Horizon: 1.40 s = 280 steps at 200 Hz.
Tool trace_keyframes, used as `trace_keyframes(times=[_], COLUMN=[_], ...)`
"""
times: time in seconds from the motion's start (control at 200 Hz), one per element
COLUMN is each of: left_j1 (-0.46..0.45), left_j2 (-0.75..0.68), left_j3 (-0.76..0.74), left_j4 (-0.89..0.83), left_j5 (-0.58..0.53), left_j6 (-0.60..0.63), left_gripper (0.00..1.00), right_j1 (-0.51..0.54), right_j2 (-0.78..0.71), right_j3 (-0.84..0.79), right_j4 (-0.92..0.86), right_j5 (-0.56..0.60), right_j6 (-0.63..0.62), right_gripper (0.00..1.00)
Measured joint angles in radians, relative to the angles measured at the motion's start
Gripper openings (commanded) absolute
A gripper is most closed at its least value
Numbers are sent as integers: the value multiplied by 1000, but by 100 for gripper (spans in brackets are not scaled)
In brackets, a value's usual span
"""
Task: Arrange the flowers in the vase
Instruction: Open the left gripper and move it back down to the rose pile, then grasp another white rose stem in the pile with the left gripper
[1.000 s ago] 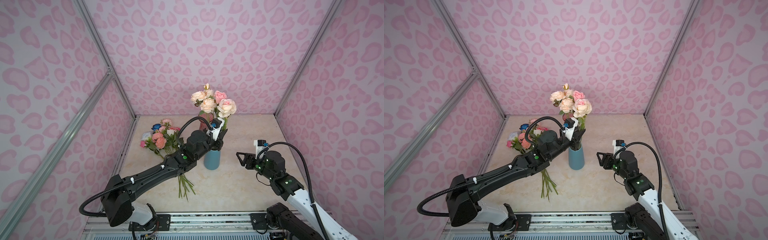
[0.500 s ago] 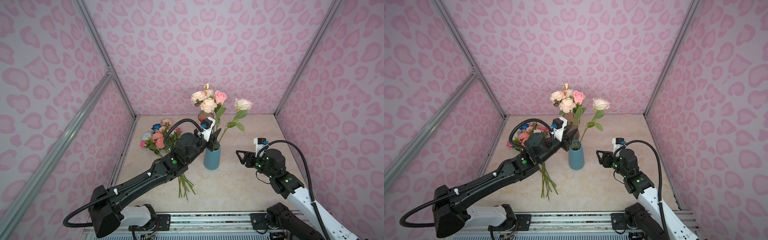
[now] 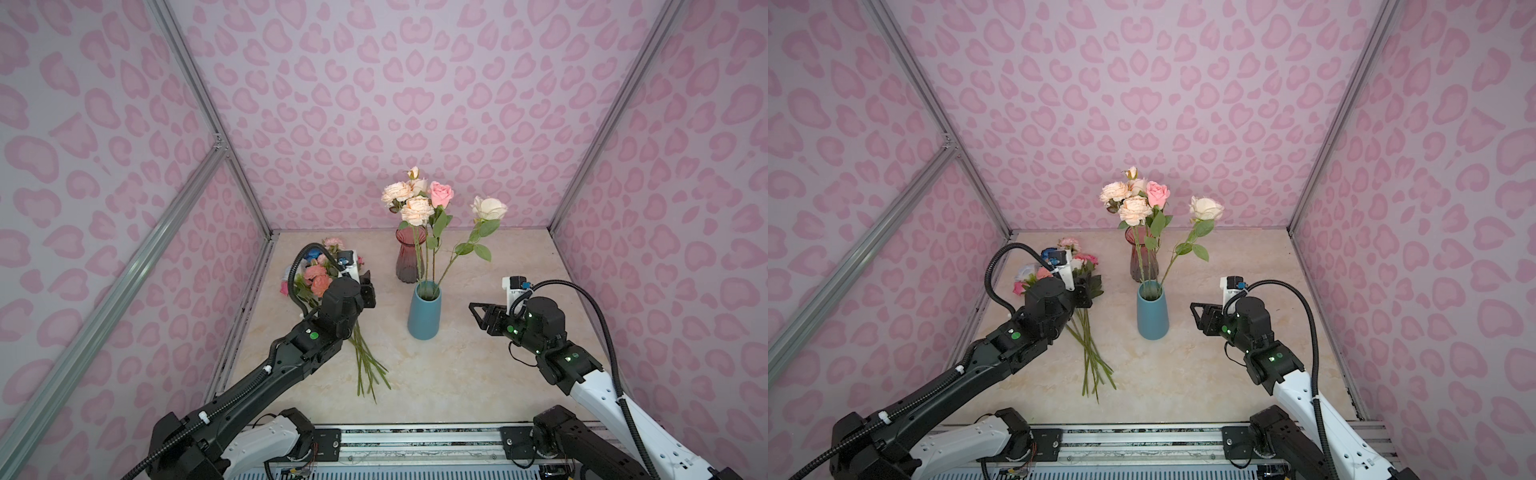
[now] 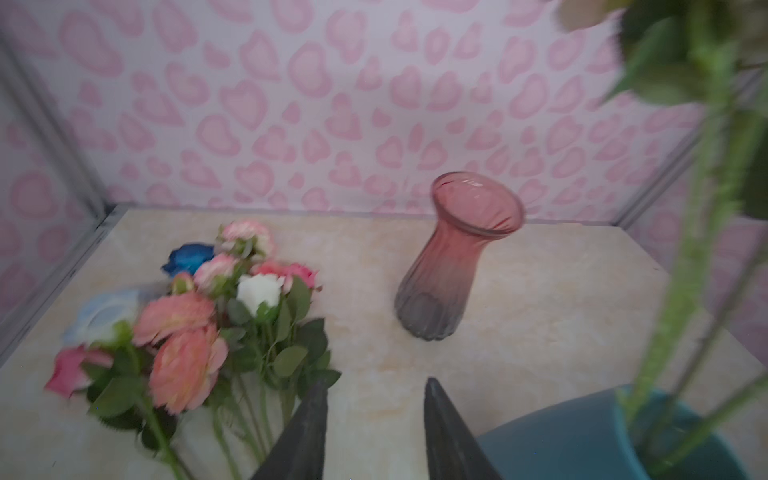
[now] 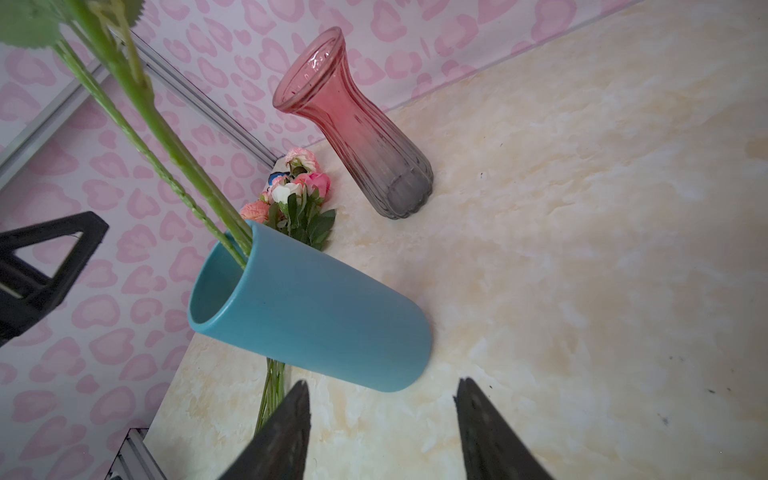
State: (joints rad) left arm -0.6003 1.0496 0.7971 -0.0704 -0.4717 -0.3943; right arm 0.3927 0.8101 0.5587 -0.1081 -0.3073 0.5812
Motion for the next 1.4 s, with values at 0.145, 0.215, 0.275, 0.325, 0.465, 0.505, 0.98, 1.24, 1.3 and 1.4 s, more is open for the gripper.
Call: trace_keyframes(times=[0.145, 0.215, 0.275, 0.325, 0.465, 0.505, 0.98, 1.24, 1.3, 1.4], left_j1=[149, 167, 172, 174, 180, 181, 183, 184, 184, 184], left_j2=[22, 86, 164, 238, 447, 499, 716, 689, 647, 557], left_j3=[-110, -108, -80, -40, 90, 122, 234, 244, 244, 245], left_j4=[-120, -144, -167, -177, -197, -201, -250, -260, -270, -272], left_j5=[69, 108, 141, 163, 193, 196, 204, 224, 239, 270], left_j6=[-154, -174, -180, -179, -154, -150, -139, -134, -134, -137], left_gripper=[37, 37, 32, 29, 27, 27, 10, 3, 3, 3], right_j1=[21, 34, 41, 45, 45, 44, 39, 39, 39, 39], right_j2=[9, 19, 26, 31, 33, 32, 45, 52, 46, 40], right_j3=[-42, -58, -64, -65, -65, -65, -81, -76, -72, -66], right_j4=[20, 21, 21, 23, 40, 40, 45, 51, 51, 50], right_j5=[-12, -15, -15, -15, -14, -10, 18, 16, 16, 16], right_j6=[10, 11, 11, 13, 13, 11, -16, -21, -21, -21], right_gripper=[39, 39, 39, 39, 40, 40, 42, 42, 42, 42])
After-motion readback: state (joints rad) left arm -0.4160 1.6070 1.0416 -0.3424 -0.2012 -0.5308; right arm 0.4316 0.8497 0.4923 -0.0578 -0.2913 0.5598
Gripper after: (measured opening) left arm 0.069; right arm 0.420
